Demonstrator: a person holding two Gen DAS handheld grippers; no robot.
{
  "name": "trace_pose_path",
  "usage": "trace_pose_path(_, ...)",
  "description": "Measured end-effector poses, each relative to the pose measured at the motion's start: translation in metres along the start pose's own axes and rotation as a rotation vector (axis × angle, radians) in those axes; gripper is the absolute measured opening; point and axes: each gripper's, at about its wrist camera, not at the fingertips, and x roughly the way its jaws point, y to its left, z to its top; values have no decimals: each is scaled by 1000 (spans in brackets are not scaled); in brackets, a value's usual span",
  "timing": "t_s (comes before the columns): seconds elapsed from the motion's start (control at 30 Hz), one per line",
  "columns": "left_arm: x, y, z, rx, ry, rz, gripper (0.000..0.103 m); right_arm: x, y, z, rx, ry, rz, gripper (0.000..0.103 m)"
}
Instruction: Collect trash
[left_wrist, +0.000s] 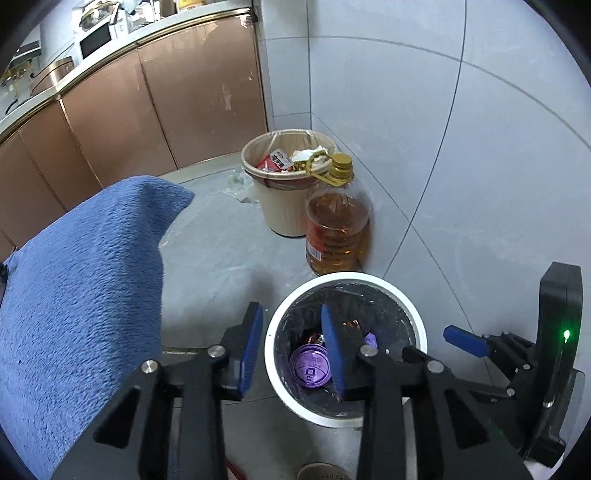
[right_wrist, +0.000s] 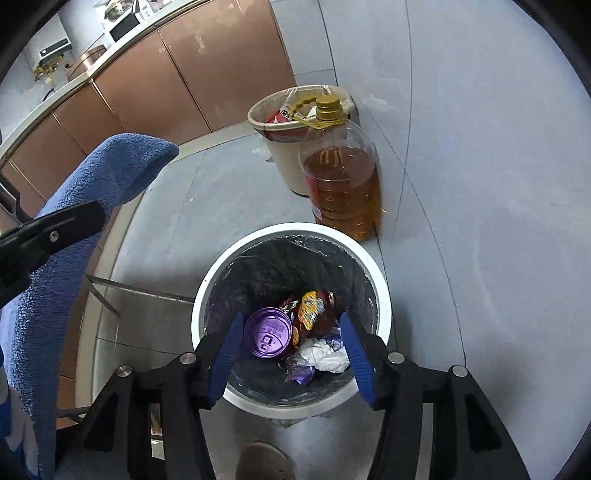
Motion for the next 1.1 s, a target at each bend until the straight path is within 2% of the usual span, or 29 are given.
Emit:
trace_pose_path(0.2, -40, 24, -15, -34, -98, 52, 32, -26, 15, 3, -16, -53, 7, 64)
trace_pose_path(0.33, -74, 49, -31, -76, -158, 114, 32, -53, 34, 4, -48, -109, 18, 75)
trace_pose_path(0.5, -107, 75, -52, -106, -192, 213, 32, -82, 61, 3, -99, -169, 37, 79)
trace_pose_path(0.67, -134, 97, -74, -143, -206, 260, 32, -101, 85, -1, -147, -202, 43, 82)
trace_pose_path(0.73, -147, 107, -84, -161, -213, 272, 34, -111, 93, -4, -164, -216, 41, 84)
trace_pose_path(0.8, -158, 115, -94, -182, -220, 280, 43, -120, 99, -7, -176, -231, 39, 86)
trace_pose_path(0.9, -176, 129, -108, -216, -237, 290, 48, -132, 106, -11, -190, -253, 34, 88)
trace_pose_path(1.1, -204, 150, -125, -264, -273, 309, 50, -155, 129, -21, -232, -299, 20, 95)
